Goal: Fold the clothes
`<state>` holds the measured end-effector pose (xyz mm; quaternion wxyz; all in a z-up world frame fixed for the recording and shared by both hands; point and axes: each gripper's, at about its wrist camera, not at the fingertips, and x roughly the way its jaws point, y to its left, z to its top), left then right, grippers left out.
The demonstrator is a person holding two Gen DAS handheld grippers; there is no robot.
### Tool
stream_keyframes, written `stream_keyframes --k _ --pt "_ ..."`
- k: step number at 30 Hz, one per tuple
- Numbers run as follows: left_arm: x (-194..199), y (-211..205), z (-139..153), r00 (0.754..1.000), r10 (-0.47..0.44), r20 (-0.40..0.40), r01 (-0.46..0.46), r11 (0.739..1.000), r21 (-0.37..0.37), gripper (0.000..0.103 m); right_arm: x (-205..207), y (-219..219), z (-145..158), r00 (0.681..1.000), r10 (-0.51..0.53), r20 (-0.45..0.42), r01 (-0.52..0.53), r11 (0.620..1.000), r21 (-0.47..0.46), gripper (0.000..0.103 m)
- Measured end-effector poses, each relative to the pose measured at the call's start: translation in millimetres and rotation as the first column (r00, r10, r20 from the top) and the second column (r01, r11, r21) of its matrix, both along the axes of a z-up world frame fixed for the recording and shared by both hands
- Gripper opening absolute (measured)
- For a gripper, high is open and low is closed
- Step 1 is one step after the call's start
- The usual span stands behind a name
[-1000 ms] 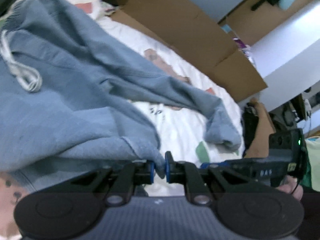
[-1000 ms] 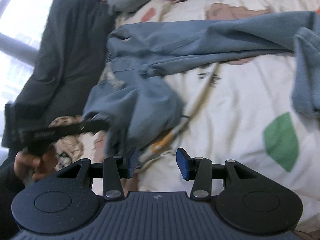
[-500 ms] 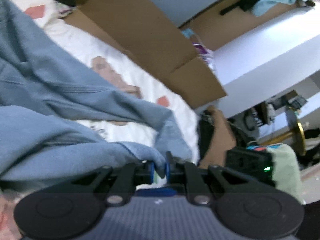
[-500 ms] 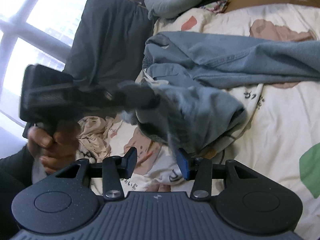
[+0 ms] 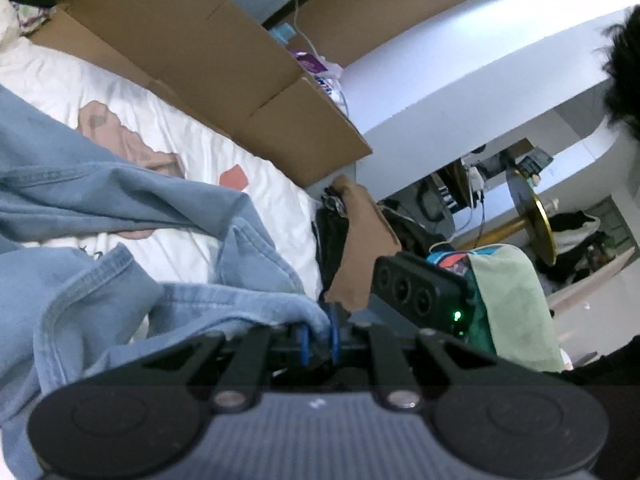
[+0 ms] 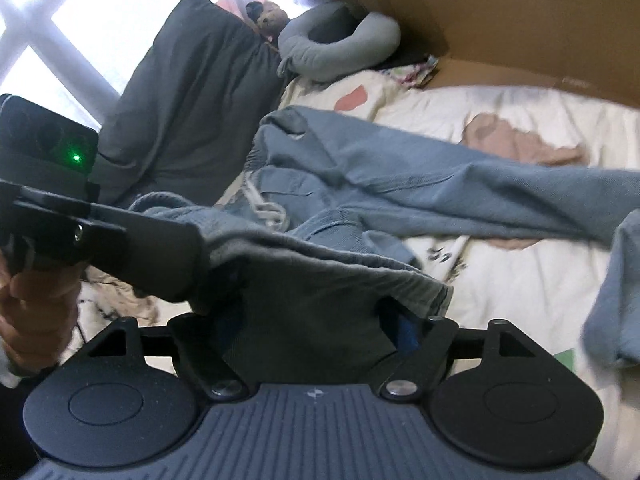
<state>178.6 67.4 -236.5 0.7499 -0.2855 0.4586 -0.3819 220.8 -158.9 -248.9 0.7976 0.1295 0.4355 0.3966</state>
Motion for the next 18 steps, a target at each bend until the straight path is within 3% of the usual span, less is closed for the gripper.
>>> stream_keyframes --k 6,11,18 --pt "2 4 -2 1.0 0.023 -0.006 -0.023 0.999 0.022 0.01 -1 -14 4 0.995 -0.026 0.092 0.034 0.995 -0.095 0.081" --pt "5 5 -6 1.0 0.019 -0.016 -0.018 0.998 0.056 0.01 -2 -21 15 0.987 -0.012 0.161 0.03 0.993 -0.112 0.081" --pt "6 4 -9 0.999 -0.019 -0.047 0.02 0.999 0.032 0.01 -2 -8 21 0.966 0.125 0.226 -0.11 0.991 -0.077 0.081"
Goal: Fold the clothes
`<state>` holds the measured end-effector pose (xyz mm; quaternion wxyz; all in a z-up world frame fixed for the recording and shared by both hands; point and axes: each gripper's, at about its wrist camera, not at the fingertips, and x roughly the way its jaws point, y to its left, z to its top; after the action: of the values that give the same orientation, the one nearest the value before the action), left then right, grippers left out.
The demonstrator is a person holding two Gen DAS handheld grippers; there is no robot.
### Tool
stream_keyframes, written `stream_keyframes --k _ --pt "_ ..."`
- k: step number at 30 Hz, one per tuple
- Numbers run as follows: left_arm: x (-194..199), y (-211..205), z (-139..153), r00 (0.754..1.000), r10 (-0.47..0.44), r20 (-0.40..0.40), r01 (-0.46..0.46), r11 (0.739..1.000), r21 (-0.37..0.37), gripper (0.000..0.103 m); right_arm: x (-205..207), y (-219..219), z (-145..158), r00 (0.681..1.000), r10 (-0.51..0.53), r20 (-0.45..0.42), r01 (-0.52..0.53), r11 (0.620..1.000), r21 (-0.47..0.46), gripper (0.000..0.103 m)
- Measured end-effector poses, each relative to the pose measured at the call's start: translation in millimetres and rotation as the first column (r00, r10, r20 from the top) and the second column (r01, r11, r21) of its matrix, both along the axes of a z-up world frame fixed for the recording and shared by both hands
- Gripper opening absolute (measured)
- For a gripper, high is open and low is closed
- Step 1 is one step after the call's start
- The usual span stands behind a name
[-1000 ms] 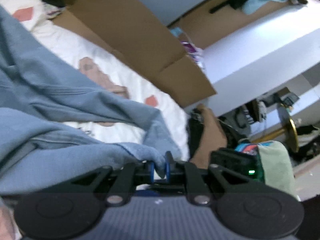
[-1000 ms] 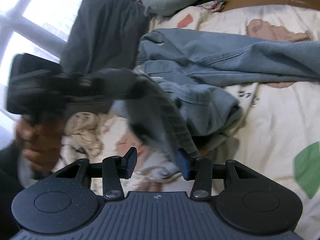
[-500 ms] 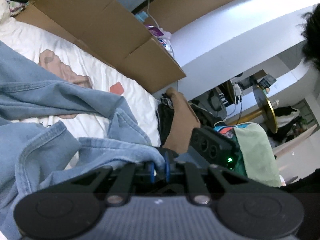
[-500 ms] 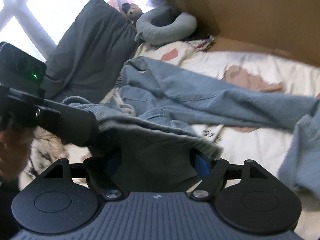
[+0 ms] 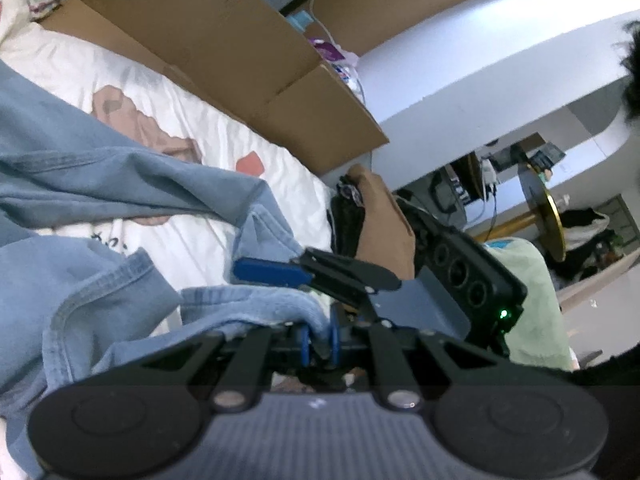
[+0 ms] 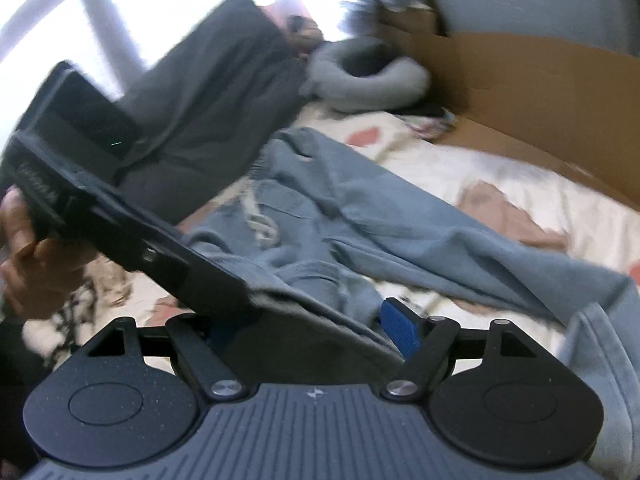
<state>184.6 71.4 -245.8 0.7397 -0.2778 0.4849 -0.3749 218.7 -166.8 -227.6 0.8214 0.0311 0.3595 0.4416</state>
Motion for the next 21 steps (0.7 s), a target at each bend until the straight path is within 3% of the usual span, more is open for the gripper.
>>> stream_keyframes --k 2,3,5,6,9,11,15,18,21 --pt "-1 0 0 1.0 -0.01 -0.009 0.01 1.0 -0.016 0.01 -2 6 -1 0.999 0.05 0.019 -0.05 0.999 -0.005 0.081" --pt "-2 -1 1 1.0 -0.013 -0.007 0.013 1.0 -0.017 0.011 -2 8 -3 0.997 0.074 0.012 -0.074 0.997 -0.002 0.074" --pt "-4 -1 2 1.0 -0.013 0.001 0.013 1.0 -0.004 0.013 -2 11 -7 0.994 0.109 -0.016 -0.109 0.994 0.003 0.048" --pt "-5 1 1 1.0 -0.006 0.001 0.006 1.0 0.006 0.014 -2 11 -9 0.992 0.12 -0.038 -0.12 0.993 0.005 0.014" --pt "-8 8 -1 0.999 0.031 0.006 -0.032 0.999 0.033 0.02 -1 4 -14 0.984 0.113 -0.139 -0.113 0.994 0.009 0.011" --pt "-9 24 -1 0.994 0.108 0.009 -0.108 0.992 0.059 0.04 -2 -3 -15 0.98 0.09 -0.179 -0.091 0.996 0.003 0.01" --pt "-15 59 -6 0.971 0.239 0.022 -0.239 0.959 0.153 0.05 -6 -23 -17 0.973 0.021 -0.231 -0.028 0.999 -0.024 0.009" --pt "-26 84 -18 0.942 0.334 0.01 -0.326 0.912 0.249 0.053 -7 -38 -17 0.964 -0.032 -0.262 0.023 0.999 -0.036 0.009" --pt "-39 110 -32 0.899 0.439 -0.006 -0.412 0.849 0.33 0.053 -7 -54 -15 0.952 -0.094 -0.29 0.085 0.995 -0.044 0.009"
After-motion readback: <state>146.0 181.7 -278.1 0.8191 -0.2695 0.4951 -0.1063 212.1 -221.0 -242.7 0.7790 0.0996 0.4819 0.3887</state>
